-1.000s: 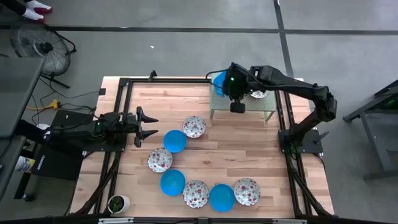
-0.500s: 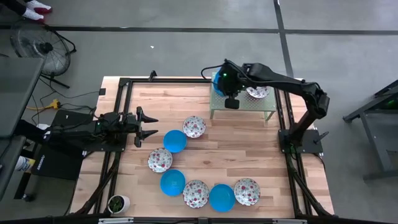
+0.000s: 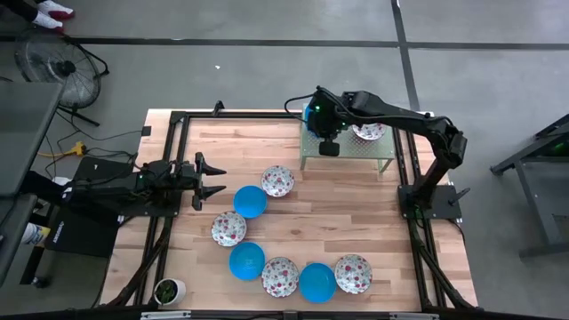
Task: Pick & Place Mini bowls
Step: Stack the blue bowl on the blue bowl on the shelf, then stack the white bowl on the white bowl on the shelf
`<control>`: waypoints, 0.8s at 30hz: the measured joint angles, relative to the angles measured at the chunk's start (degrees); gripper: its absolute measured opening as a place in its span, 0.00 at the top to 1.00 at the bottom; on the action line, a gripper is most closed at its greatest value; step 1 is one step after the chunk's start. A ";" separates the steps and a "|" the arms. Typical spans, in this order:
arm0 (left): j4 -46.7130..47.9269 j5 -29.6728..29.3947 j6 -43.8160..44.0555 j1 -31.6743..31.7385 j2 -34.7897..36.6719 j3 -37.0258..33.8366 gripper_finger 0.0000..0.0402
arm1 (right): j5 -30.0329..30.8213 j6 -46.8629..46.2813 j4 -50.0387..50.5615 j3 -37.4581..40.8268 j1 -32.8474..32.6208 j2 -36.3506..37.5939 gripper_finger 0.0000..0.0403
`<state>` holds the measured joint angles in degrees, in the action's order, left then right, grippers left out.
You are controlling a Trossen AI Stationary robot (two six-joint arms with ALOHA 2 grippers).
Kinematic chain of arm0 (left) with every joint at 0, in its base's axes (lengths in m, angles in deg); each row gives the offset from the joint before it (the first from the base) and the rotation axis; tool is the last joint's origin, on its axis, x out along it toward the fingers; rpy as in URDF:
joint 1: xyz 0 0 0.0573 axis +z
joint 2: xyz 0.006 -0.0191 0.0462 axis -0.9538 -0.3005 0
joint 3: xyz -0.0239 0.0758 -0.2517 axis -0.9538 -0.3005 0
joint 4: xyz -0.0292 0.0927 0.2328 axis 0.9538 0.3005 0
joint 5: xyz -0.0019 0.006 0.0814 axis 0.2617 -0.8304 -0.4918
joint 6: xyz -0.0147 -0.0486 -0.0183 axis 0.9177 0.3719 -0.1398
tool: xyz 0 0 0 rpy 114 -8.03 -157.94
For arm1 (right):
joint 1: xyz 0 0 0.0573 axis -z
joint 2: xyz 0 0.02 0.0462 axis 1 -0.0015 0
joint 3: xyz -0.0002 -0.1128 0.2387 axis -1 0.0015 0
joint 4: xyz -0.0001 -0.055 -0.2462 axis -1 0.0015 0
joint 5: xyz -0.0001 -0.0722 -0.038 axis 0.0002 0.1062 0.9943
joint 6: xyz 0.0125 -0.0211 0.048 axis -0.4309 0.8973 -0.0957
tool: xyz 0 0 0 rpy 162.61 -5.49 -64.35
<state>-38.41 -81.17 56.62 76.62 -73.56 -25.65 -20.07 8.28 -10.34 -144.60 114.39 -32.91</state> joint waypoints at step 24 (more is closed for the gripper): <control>0.01 0.00 -0.01 -0.01 0.00 0.00 0.42 | -0.08 -3.91 1.64 0.00 -0.82 5.74 0.61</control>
<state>-38.40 -81.17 56.61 76.61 -73.56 -25.65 -20.15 4.37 -8.70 -144.60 113.56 -27.17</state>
